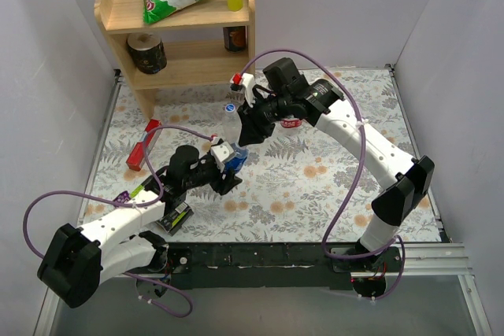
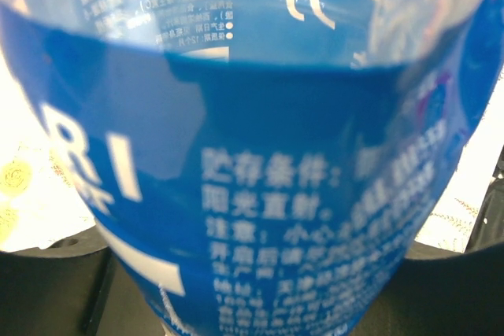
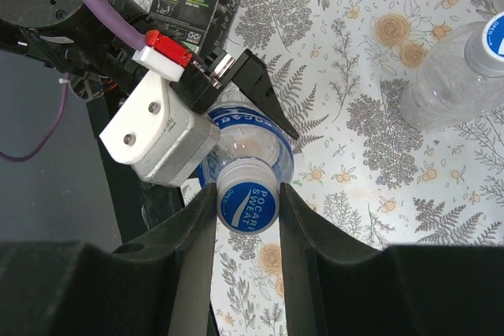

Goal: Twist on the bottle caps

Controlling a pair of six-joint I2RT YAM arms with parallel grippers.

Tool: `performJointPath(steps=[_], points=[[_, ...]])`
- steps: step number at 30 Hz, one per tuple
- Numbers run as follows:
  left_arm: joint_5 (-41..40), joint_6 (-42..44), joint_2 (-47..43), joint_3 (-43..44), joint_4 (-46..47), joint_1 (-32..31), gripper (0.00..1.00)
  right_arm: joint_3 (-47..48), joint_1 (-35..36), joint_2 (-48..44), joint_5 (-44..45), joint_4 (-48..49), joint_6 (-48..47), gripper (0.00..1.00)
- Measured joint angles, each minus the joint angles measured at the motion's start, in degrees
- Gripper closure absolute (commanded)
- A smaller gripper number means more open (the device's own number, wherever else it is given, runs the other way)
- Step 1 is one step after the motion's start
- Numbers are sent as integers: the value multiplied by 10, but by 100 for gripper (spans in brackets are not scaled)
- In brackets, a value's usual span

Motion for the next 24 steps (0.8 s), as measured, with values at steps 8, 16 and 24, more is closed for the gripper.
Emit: performJointPath(steps=[8,16,24], points=[[14,-8,0,-9,6,0,100,8,0,13,-24,-5,-22,40],[71,-8,-9,-9,22,-4,100,33,3,26,-52,-8,-68,12],[109,8,-11,-9,7,-4,100,57,2,11,-102,1,-109,5]])
